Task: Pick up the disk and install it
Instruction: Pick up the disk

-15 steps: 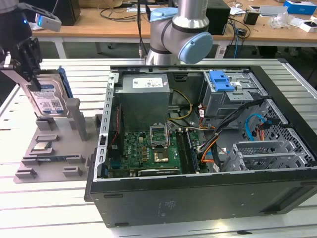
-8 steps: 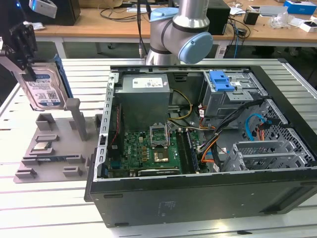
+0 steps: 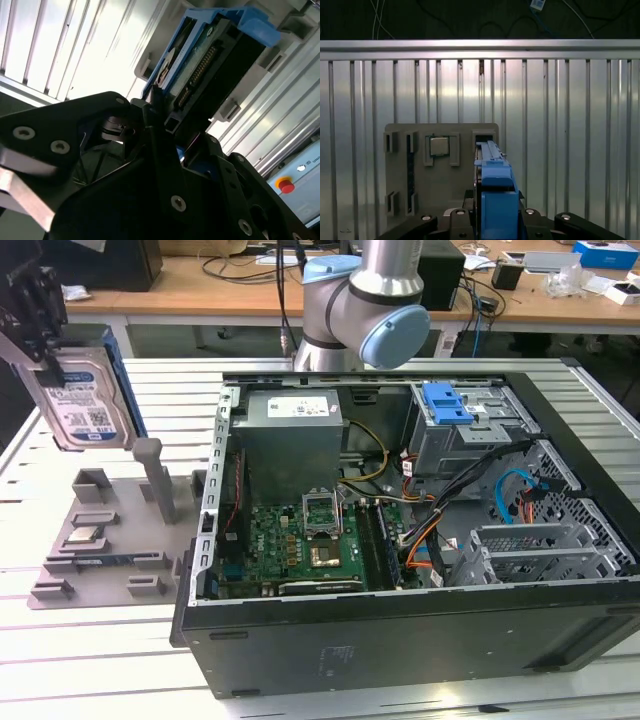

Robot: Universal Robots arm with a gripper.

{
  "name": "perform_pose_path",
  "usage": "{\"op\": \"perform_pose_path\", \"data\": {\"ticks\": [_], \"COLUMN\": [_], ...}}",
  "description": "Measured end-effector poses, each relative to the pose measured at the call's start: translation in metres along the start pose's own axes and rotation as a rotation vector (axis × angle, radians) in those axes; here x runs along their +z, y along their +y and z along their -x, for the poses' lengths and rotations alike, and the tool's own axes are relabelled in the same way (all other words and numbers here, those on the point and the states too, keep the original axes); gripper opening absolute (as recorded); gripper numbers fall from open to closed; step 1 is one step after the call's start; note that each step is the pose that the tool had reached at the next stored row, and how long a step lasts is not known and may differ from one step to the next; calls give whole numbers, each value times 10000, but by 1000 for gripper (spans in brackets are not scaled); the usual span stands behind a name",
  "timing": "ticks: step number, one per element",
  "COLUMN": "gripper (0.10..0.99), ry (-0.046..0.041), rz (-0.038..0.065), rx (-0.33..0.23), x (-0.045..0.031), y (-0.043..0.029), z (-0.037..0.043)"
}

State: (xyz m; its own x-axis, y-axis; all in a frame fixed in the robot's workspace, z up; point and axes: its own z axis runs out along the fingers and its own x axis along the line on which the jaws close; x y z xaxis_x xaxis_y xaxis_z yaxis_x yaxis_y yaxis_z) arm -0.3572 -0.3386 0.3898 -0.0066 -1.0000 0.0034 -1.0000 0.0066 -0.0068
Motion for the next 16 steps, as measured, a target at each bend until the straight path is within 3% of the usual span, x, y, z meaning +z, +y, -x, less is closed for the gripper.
{"op": "perform_pose_path", "data": {"ticks": [3,8,13,16], "gripper": [361,361,361,361], "ry": [0,0,0,0], "rz": [-1,0,-1,0], "rx": [0,0,0,0], "x": [-138,-246,-428,-498], "y": [-1,-1,-3,-4], "z": [0,0,1,2]}}
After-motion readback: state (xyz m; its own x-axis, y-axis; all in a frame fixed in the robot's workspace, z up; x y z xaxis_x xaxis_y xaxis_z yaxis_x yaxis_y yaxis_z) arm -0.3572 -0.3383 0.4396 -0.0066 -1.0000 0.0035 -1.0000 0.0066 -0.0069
